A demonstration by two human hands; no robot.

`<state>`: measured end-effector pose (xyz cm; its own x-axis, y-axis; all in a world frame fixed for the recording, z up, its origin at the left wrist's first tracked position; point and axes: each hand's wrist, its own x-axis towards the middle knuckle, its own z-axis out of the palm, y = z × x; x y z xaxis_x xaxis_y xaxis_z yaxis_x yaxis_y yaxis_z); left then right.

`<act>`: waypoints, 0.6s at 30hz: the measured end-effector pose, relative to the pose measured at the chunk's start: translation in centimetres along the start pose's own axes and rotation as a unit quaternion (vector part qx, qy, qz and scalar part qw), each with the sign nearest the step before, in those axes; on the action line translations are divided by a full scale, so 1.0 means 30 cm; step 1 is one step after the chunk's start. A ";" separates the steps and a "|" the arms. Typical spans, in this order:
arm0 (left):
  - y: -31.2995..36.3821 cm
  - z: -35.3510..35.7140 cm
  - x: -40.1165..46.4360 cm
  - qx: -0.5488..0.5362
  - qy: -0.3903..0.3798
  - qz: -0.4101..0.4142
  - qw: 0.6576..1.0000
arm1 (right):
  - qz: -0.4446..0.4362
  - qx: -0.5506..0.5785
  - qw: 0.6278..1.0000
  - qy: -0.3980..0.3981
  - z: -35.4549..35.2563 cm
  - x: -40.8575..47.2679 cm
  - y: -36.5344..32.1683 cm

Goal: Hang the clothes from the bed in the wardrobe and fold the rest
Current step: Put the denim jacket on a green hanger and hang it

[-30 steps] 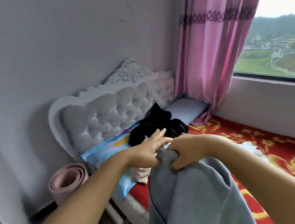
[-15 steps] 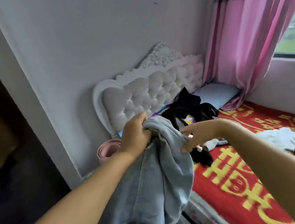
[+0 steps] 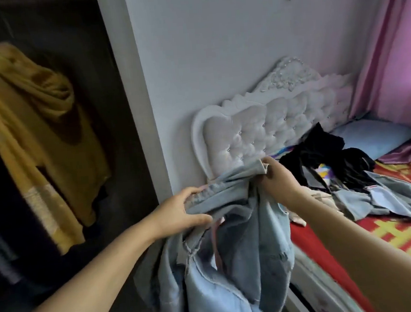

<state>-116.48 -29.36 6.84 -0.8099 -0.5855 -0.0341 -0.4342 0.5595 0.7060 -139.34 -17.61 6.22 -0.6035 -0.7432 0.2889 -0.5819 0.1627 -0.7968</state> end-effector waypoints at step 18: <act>0.097 -0.167 -0.188 0.122 0.282 -0.165 0.937 | -0.063 -0.060 0.988 -0.131 -0.018 0.096 -0.247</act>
<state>-111.20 -27.37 12.63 -0.3086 -0.9287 0.2056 -0.7574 0.3707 0.5376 -137.06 -20.62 13.24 -0.3699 -0.9019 0.2230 -0.7137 0.1222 -0.6897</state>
